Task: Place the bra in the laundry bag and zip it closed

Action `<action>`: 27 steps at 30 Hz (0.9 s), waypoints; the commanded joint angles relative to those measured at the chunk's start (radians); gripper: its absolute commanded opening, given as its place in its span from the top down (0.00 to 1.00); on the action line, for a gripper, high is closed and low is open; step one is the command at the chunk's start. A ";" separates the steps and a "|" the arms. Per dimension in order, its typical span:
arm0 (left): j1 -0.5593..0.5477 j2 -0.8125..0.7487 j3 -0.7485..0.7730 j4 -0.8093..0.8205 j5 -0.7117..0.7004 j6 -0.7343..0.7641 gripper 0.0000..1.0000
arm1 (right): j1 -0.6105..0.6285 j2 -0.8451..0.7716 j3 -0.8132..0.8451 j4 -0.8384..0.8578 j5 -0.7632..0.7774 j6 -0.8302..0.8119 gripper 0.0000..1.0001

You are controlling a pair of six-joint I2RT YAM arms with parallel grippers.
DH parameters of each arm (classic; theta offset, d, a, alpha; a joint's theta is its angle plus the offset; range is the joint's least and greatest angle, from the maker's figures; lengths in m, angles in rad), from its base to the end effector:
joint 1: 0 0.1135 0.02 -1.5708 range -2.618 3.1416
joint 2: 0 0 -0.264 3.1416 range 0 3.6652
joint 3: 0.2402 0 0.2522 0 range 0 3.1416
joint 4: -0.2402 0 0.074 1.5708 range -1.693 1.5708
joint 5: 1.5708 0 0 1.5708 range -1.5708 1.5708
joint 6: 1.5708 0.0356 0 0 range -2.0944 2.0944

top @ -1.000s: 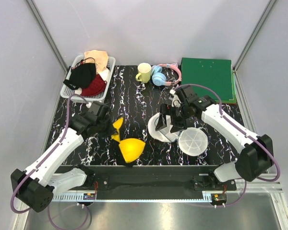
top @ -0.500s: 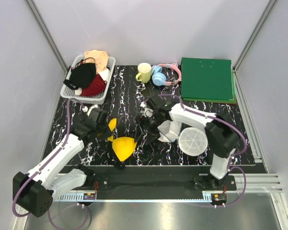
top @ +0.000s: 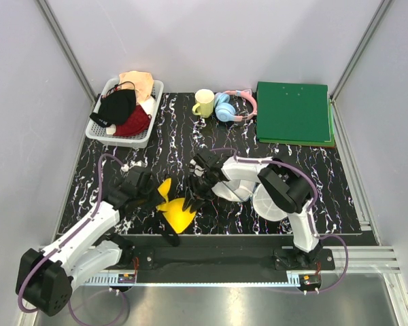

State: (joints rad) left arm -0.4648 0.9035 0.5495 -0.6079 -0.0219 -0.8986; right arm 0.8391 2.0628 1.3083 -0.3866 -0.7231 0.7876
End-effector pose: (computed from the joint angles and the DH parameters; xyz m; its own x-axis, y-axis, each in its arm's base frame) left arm 0.1522 -0.0754 0.2023 -0.7985 -0.4747 -0.3702 -0.3016 0.8477 -0.4364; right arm 0.2539 0.3180 0.1306 -0.9544 -0.2676 0.1324 -0.0931 0.6881 0.7196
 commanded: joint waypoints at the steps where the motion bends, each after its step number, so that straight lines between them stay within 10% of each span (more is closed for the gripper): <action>1: 0.002 -0.043 -0.039 0.045 0.082 -0.019 0.82 | 0.005 0.065 0.037 0.083 0.063 0.053 0.58; 12: 0.002 0.015 0.016 0.060 0.200 0.073 0.29 | -0.141 0.119 0.409 -0.348 0.160 -0.264 0.48; 19: 0.028 0.052 0.197 -0.055 0.249 0.147 0.12 | -0.144 -0.052 0.338 -0.506 0.274 -0.404 0.22; 27: 0.092 0.107 0.276 -0.187 0.372 0.194 0.16 | -0.144 -0.090 0.319 -0.495 0.212 -0.406 0.18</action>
State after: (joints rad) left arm -0.3923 1.0103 0.7944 -0.6918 0.2871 -0.7471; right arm 0.6903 2.0071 1.6337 -0.8639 -0.4885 0.4171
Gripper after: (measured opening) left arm 0.876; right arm 0.810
